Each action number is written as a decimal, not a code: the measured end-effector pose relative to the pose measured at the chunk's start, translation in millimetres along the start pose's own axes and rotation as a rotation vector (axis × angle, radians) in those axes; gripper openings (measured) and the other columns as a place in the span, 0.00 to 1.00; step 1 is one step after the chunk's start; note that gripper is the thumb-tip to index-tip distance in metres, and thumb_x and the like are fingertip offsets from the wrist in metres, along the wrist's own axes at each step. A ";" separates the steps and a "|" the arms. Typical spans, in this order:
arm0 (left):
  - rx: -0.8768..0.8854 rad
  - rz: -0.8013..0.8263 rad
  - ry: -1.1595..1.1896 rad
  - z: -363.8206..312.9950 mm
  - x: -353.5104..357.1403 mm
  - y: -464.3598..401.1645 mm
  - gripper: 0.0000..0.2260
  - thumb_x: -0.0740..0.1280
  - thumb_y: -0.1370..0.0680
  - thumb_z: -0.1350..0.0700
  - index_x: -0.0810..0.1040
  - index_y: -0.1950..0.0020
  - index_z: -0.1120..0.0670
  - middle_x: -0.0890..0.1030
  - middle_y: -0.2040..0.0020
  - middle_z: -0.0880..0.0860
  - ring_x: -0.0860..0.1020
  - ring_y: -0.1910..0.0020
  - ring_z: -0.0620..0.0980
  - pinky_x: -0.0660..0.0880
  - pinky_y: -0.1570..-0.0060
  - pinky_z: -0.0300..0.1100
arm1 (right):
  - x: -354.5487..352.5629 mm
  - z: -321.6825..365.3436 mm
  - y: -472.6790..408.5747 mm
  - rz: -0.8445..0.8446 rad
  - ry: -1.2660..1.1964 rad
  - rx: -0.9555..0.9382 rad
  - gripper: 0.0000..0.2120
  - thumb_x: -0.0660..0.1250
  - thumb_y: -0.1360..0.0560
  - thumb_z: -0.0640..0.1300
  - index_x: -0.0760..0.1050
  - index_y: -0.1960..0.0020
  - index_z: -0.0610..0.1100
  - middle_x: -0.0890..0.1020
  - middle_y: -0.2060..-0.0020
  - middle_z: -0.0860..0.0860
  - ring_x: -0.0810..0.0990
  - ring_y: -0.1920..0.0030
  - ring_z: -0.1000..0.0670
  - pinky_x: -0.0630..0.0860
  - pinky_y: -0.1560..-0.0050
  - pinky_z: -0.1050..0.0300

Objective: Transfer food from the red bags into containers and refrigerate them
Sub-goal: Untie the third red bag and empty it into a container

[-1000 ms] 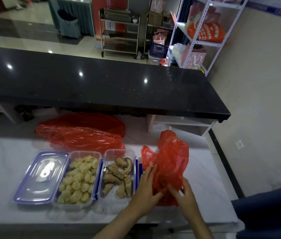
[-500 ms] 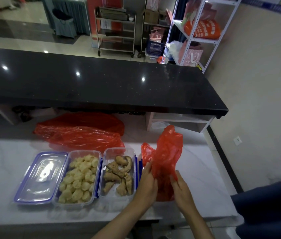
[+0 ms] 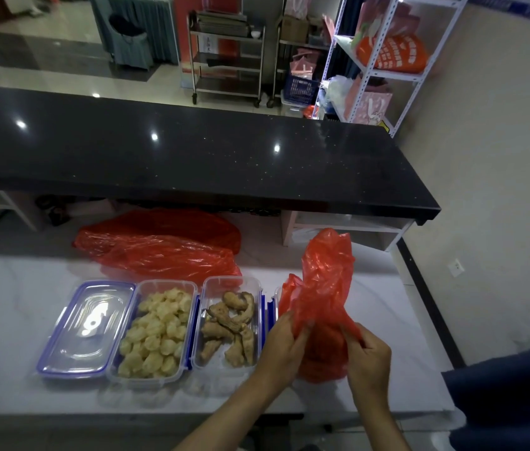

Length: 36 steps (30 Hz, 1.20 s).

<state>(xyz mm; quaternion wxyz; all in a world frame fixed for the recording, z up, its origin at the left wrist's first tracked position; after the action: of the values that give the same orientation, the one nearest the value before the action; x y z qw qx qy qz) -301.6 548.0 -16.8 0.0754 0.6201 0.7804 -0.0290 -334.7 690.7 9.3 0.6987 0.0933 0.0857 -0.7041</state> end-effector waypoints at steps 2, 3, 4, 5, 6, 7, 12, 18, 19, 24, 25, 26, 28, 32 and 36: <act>-0.007 0.072 -0.030 6.4 -3.6 -2.7 0.22 0.65 0.21 0.33 0.73 0.29 0.37 0.79 0.36 0.37 0.77 0.36 0.37 0.77 0.33 0.49 | -0.7 0.1 -2.5 -0.044 -0.008 0.009 0.09 0.69 0.20 0.45 0.84 0.58 0.48 0.86 0.65 0.53 0.85 0.63 0.52 0.81 0.64 0.66; -0.010 0.121 -0.056 12.5 -5.9 -4.6 0.26 0.67 0.23 0.32 0.69 0.27 0.35 0.77 0.33 0.37 0.76 0.33 0.38 0.76 0.32 0.48 | -0.8 -1.5 -4.6 -0.073 -0.011 0.030 0.09 0.69 0.20 0.45 0.84 0.58 0.47 0.86 0.66 0.52 0.85 0.63 0.52 0.81 0.65 0.65; -0.014 0.165 -0.116 18.9 -8.6 -5.3 0.30 0.69 0.25 0.31 0.66 0.25 0.34 0.73 0.29 0.37 0.73 0.30 0.40 0.74 0.30 0.49 | -0.6 -2.0 -6.3 -0.095 -0.023 0.063 0.09 0.70 0.20 0.46 0.84 0.57 0.46 0.86 0.65 0.51 0.85 0.62 0.52 0.81 0.65 0.64; -0.003 0.202 -0.212 25.7 -10.0 -5.6 0.35 0.70 0.26 0.30 0.62 0.23 0.35 0.69 0.25 0.38 0.70 0.27 0.42 0.72 0.28 0.51 | -0.1 -4.5 -7.8 -0.107 -0.035 0.097 0.09 0.70 0.20 0.47 0.84 0.55 0.45 0.87 0.64 0.51 0.86 0.61 0.51 0.82 0.64 0.62; 0.019 0.234 -0.327 32.9 -11.1 -6.3 0.37 0.70 0.27 0.30 0.59 0.21 0.36 0.63 0.22 0.39 0.67 0.24 0.44 0.71 0.26 0.53 | -0.1 -7.5 -9.4 -0.112 -0.039 0.124 0.09 0.70 0.20 0.48 0.84 0.54 0.45 0.87 0.62 0.50 0.86 0.59 0.49 0.84 0.62 0.59; 0.047 0.259 -0.424 39.5 -11.1 -7.2 0.37 0.69 0.25 0.31 0.58 0.20 0.37 0.59 0.19 0.39 0.65 0.22 0.46 0.69 0.25 0.54 | -0.6 -11.1 -10.8 -0.112 -0.030 0.141 0.09 0.69 0.20 0.49 0.84 0.53 0.45 0.87 0.60 0.49 0.86 0.57 0.47 0.84 0.59 0.55; 0.195 0.262 -0.647 54.0 -4.8 -13.9 0.29 0.67 0.20 0.52 0.62 0.20 0.41 0.52 0.17 0.41 0.52 0.17 0.49 0.63 0.22 0.55 | -16.5 -29.6 -16.9 0.127 0.060 0.176 0.18 0.74 0.28 0.58 0.80 0.42 0.51 0.85 0.49 0.52 0.84 0.46 0.46 0.84 0.46 0.47; 0.131 0.266 -0.620 47.3 -1.6 -14.1 0.25 0.61 0.17 0.49 0.63 0.20 0.41 0.52 0.17 0.42 0.46 0.17 0.48 0.53 0.19 0.58 | -37.8 -49.7 -18.4 0.483 0.207 0.220 0.45 0.78 0.41 0.70 0.68 0.28 0.57 0.81 0.40 0.58 0.82 0.41 0.54 0.82 0.40 0.52; 0.128 0.275 -0.623 47.7 -1.6 -14.3 0.24 0.61 0.17 0.50 0.64 0.20 0.42 0.52 0.16 0.42 0.44 0.17 0.48 0.51 0.18 0.58 | -39.1 -48.5 -19.6 0.436 0.205 0.189 0.43 0.76 0.41 0.72 0.74 0.32 0.55 0.85 0.45 0.57 0.84 0.45 0.56 0.83 0.44 0.56; 0.111 0.295 -0.571 41.9 -0.1 -17.4 0.26 0.59 0.20 0.65 0.71 0.23 0.49 0.55 0.17 0.45 0.43 0.17 0.48 0.46 0.17 0.55 | -34.2 -39.1 -24.7 0.218 0.236 0.115 0.08 0.72 0.23 0.53 0.82 0.53 0.49 0.87 0.60 0.51 0.86 0.54 0.47 0.80 0.55 0.56; 0.126 0.260 -0.528 41.7 -0.4 -19.2 0.27 0.59 0.22 0.66 0.73 0.24 0.50 0.58 0.18 0.45 0.46 0.17 0.49 0.46 0.17 0.54 | -32.2 -36.7 -24.2 0.201 0.232 0.090 0.04 0.70 0.21 0.48 0.82 0.50 0.49 0.86 0.59 0.52 0.86 0.53 0.48 0.80 0.55 0.58; 0.169 0.214 -0.509 38.6 -1.8 -20.1 0.27 0.59 0.23 0.66 0.75 0.25 0.51 0.62 0.19 0.45 0.50 0.17 0.49 0.47 0.17 0.52 | -30.1 -34.7 -23.8 0.190 0.232 0.070 0.04 0.69 0.20 0.46 0.82 0.47 0.49 0.86 0.57 0.53 0.85 0.52 0.50 0.80 0.54 0.59; 0.166 0.159 -0.498 40.3 -2.4 -20.5 0.25 0.60 0.21 0.65 0.75 0.26 0.52 0.66 0.22 0.42 0.55 0.18 0.48 0.51 0.18 0.49 | -26.4 -27.3 -23.4 0.168 0.226 0.039 0.07 0.68 0.19 0.47 0.82 0.43 0.50 0.86 0.55 0.55 0.85 0.51 0.55 0.81 0.51 0.58; 0.005 0.036 -0.234 36.9 -4.3 -15.0 0.19 0.63 0.18 0.47 0.77 0.30 0.54 0.79 0.33 0.42 0.74 0.27 0.51 0.68 0.24 0.53 | -21.2 -14.3 -25.5 0.089 0.194 0.005 0.05 0.70 0.21 0.49 0.83 0.50 0.50 0.86 0.61 0.55 0.85 0.56 0.55 0.80 0.57 0.61; 0.116 -0.033 -0.277 8.8 -6.4 -6.2 0.10 0.61 0.16 0.52 0.81 0.46 0.40 0.83 0.46 0.39 0.81 0.43 0.41 0.77 0.39 0.39 | -17.6 -3.7 -26.9 0.007 0.131 0.004 0.06 0.73 0.24 0.49 0.84 0.55 0.46 0.86 0.64 0.51 0.85 0.60 0.50 0.81 0.58 0.55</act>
<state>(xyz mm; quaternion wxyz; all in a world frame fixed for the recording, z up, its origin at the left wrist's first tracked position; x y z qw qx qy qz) -305.5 539.2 -24.9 0.1461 0.6004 0.7696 -0.1606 -361.5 709.0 9.9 0.6937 0.1408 0.1293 -0.6944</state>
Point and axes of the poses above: each hand's wrist, its own y-axis away from the middle knuckle, its own x-axis out of the palm, z = x × y, the point moved 1 cm from there along -y, towards the middle knuckle
